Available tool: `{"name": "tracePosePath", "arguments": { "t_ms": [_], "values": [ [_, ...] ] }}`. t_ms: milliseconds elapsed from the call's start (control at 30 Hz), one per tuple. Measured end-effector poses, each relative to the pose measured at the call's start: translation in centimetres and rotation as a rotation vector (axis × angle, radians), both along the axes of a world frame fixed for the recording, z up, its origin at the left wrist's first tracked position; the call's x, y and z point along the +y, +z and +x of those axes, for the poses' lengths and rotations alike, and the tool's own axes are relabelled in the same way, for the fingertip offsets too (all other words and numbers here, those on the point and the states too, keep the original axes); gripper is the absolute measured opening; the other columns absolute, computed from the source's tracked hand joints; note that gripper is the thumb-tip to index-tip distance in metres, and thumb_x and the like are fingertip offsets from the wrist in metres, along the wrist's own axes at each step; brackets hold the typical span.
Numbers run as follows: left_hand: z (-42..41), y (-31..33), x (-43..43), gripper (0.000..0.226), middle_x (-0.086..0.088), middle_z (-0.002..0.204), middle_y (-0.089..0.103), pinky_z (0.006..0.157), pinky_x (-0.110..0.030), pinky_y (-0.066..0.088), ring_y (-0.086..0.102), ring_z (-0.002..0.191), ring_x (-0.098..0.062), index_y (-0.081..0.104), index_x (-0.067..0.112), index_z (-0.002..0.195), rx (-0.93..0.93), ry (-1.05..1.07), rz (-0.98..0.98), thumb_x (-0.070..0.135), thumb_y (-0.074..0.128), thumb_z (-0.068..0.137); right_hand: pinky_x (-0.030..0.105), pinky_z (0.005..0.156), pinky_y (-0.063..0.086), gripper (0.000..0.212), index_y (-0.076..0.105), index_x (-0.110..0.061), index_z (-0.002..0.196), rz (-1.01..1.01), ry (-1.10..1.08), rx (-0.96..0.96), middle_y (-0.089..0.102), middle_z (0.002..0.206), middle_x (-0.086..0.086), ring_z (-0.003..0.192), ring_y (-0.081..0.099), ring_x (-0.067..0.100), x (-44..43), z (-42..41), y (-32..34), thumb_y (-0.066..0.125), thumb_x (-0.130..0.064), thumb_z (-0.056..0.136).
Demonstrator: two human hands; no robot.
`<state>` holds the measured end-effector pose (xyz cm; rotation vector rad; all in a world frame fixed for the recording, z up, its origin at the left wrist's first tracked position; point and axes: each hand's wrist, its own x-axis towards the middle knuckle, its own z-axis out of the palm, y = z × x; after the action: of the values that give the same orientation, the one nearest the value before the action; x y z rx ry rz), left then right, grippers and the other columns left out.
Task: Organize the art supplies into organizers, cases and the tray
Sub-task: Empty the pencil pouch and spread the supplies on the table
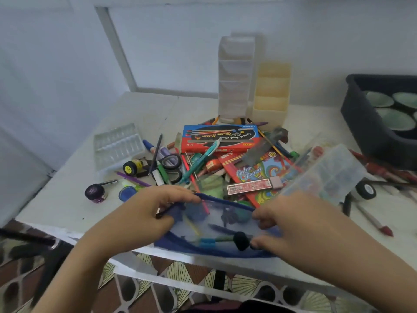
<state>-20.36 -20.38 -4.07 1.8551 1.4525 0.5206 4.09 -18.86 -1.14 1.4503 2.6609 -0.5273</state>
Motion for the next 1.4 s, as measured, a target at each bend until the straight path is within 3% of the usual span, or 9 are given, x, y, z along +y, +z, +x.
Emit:
{"name": "tracePosePath", "arguments": {
  "t_ms": [333,433,567,733,933,1033,1167,1300,1400],
  "values": [
    [-2.7,-0.1,0.5,0.053,0.023,0.103,0.066,0.084,-0.013,0.047,0.061,0.1,-0.005,0.066,0.054,0.097,-0.105,-0.163,-0.179,0.032,0.046,0.053,0.025,0.082,0.051,0.056,0.062,-0.022,0.114,-0.119,-0.11,-0.019,0.068,0.098,-0.013,0.09,0.061,0.001,-1.0,-1.6,0.4,0.059,-0.063,0.077],
    [-2.8,-0.5,0.8,0.05,0.025,0.099,0.067,0.08,-0.012,0.048,0.062,0.096,0.0,0.07,0.049,0.091,-0.121,-0.199,-0.229,0.016,0.052,0.06,0.023,0.083,0.05,0.053,0.061,-0.028,0.115,-0.149,-0.132,-0.023,0.067,0.096,-0.017,0.092,0.059,-0.002,-1.3,-2.2,-0.1,0.061,-0.063,0.075],
    [-2.4,-1.6,1.8,0.062,0.038,0.102,0.057,0.074,-0.002,0.041,0.055,0.095,0.016,0.066,0.039,0.094,-0.089,-0.181,-0.146,-0.016,0.049,0.073,0.029,0.083,0.051,0.062,0.057,-0.017,0.119,-0.113,-0.179,-0.11,0.067,0.101,-0.01,0.093,0.061,0.007,-1.2,-2.9,-0.9,0.057,-0.063,0.077],
    [-2.5,-2.5,2.7,0.057,0.043,0.119,0.042,0.08,0.002,0.035,0.046,0.107,0.021,0.063,0.039,0.108,-0.046,-0.191,0.043,0.008,0.045,0.063,0.029,0.085,0.047,0.053,0.053,-0.023,0.119,0.009,-0.214,-0.085,0.062,0.108,-0.011,0.101,0.056,0.009,-1.3,-3.4,-0.4,0.051,-0.061,0.083],
    [-2.8,-2.9,2.7,0.057,0.041,0.123,0.038,0.075,0.002,0.034,0.047,0.099,0.022,0.059,0.036,0.116,-0.041,-0.217,0.101,0.012,0.047,0.066,0.026,0.088,0.045,0.053,0.048,-0.024,0.124,0.036,-0.219,-0.082,0.06,0.112,-0.013,0.104,0.053,0.006,-1.4,-3.5,-0.5,0.051,-0.058,0.085],
    [-3.0,-2.8,2.7,0.056,0.043,0.123,0.037,0.081,0.002,0.033,0.044,0.109,0.021,0.059,0.039,0.114,-0.043,-0.223,0.095,0.013,0.049,0.066,0.012,0.075,0.044,0.037,0.061,-0.037,0.109,-0.025,-0.213,0.075,0.065,0.099,-0.021,0.085,0.057,-0.008,-0.8,-3.4,-0.1,0.056,-0.058,0.079],
    [-3.1,-2.7,2.6,0.056,0.045,0.121,0.04,0.084,0.003,0.031,0.042,0.11,0.022,0.054,0.048,0.108,-0.063,-0.218,0.099,0.012,0.05,0.065,0.01,0.058,0.046,0.006,0.067,-0.032,0.079,-0.058,-0.273,0.362,0.069,0.075,-0.015,0.058,0.059,-0.011,2.5,-3.0,0.1,0.064,-0.029,0.083],
    [-3.0,-2.5,2.3,0.057,0.048,0.119,0.04,0.082,0.002,0.034,0.043,0.11,0.021,0.053,0.051,0.105,-0.091,-0.225,0.071,0.011,0.049,0.065,0.025,0.083,0.046,0.023,0.061,-0.036,0.111,0.234,-0.233,-0.032,0.06,0.11,-0.016,0.093,0.053,-0.006,6.4,-2.8,-2.4,0.057,-0.032,0.089],
    [-3.0,-2.5,2.2,0.055,0.048,0.119,0.04,0.08,0.001,0.035,0.044,0.11,0.02,0.054,0.05,0.105,-0.101,-0.219,0.063,0.011,0.049,0.066,0.028,0.083,0.046,0.028,0.059,-0.031,0.115,0.224,-0.146,-0.186,0.058,0.111,-0.007,0.104,0.052,0.012,7.9,-3.2,-4.4,0.057,-0.026,0.088]
  ]
}}
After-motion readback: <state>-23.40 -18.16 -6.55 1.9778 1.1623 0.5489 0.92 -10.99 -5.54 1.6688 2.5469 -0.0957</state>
